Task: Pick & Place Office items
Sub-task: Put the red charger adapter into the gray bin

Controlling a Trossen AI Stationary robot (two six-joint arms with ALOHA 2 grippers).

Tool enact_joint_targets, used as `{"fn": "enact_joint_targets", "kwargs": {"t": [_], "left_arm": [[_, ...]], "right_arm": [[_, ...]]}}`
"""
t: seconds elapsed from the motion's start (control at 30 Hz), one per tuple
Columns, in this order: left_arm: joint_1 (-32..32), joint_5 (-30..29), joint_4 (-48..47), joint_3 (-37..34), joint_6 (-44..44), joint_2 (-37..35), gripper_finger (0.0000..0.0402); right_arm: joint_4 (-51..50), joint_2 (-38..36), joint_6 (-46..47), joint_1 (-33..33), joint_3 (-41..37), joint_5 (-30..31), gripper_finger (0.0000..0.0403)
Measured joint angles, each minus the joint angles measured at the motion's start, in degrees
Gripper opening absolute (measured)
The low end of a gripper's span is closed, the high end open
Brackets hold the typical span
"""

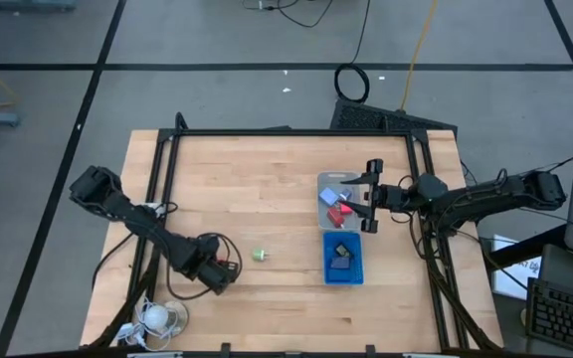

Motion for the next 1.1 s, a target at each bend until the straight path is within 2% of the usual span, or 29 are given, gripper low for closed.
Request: {"fn": "enact_joint_targets", "kwargs": {"t": [0.13, 0.33, 0.57, 0.73, 0.87, 1.0, 1.1], "left_arm": [[0.0, -2.7, 2.1, 0.0, -0.7, 0.0, 0.0233], [0.4, -2.4, 2.2, 0.2, -0.6, 1.4, 0.0223], [0.4, -1.5, 2.1, 0.3, 0.5, 1.8, 0.0245], [0.4, 1.6, 1.8, 0.2, 9.5, 1.9, 0.0268], [0.5, 2.3, 1.7, 0.2, 9.2, 1.9, 0.0272], [2.8, 9.2, -0.6, 0.0, 11.5, 1.5, 0.0267], [4.3, 11.9, -3.1, 0.0, 12.3, 1.5, 0.0259]], "right_arm": [[0.0, 0.0, 0.0, 0.0, 0.0, 0.0, 0.0201], [0.0, 0.0, 0.0, 0.0, 0.0, 0.0, 0.0201], [-0.1, 0.0, 0.0, 0.0, 0.0, 0.0, 0.0201], [-0.1, 0.0, 0.0, 0.0, 0.0, 0.0, 0.0201], [-0.1, 0.0, 0.0, 0.0, 0.0, 0.0, 0.0201], [-0.1, 0.0, 0.0, 0.0, 0.0, 0.0, 0.0201], [-0.1, 0.0, 0.0, 0.0, 0.0, 0.0, 0.0201]]}}
